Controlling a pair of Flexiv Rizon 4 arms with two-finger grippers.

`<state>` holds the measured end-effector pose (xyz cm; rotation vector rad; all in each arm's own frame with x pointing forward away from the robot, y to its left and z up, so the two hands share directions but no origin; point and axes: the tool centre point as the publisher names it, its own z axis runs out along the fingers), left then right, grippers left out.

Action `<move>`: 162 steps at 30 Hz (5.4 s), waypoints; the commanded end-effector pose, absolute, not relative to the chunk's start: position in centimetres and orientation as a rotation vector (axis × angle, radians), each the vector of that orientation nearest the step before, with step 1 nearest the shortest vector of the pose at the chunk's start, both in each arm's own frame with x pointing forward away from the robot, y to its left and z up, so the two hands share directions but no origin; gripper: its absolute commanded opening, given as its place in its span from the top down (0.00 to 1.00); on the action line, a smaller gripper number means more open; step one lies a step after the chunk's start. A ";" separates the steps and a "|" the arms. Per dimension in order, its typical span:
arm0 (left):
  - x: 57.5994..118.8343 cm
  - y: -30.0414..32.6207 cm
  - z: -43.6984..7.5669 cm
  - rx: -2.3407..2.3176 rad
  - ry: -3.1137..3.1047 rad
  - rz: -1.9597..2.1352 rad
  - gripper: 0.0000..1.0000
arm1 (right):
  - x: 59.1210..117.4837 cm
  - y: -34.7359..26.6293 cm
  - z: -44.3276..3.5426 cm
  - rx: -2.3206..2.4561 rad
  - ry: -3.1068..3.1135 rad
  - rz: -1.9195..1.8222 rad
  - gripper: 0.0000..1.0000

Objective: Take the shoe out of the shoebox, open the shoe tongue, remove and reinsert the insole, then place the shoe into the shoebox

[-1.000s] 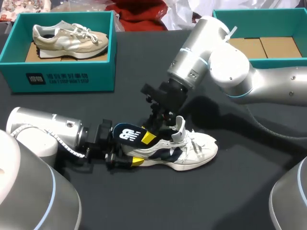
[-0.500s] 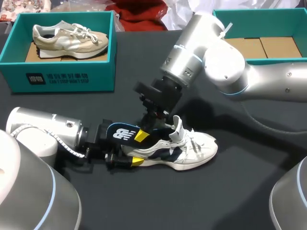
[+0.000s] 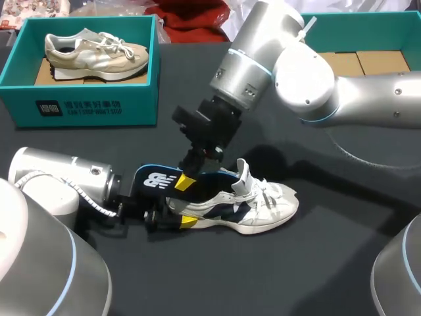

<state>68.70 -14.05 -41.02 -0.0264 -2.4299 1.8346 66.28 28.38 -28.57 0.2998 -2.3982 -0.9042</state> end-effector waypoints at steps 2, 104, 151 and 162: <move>68.8 -14.0 -41.4 -0.026 -2.431 1.834 1.00 | 65.6 29.3 -27.9 0.312 -2.394 -0.990 1.00; 68.8 -14.0 -41.4 -0.026 -2.431 1.834 1.00 | 60.6 16.9 -7.4 -0.424 -1.845 -2.073 1.00; 68.8 -14.0 -41.4 -0.026 -2.431 1.834 1.00 | 54.8 13.8 -7.0 -0.482 -1.764 -2.158 1.00; 68.7 -13.9 -41.2 -0.047 -2.449 1.830 0.42 | 54.8 13.8 -7.0 -0.482 -1.764 -2.158 1.00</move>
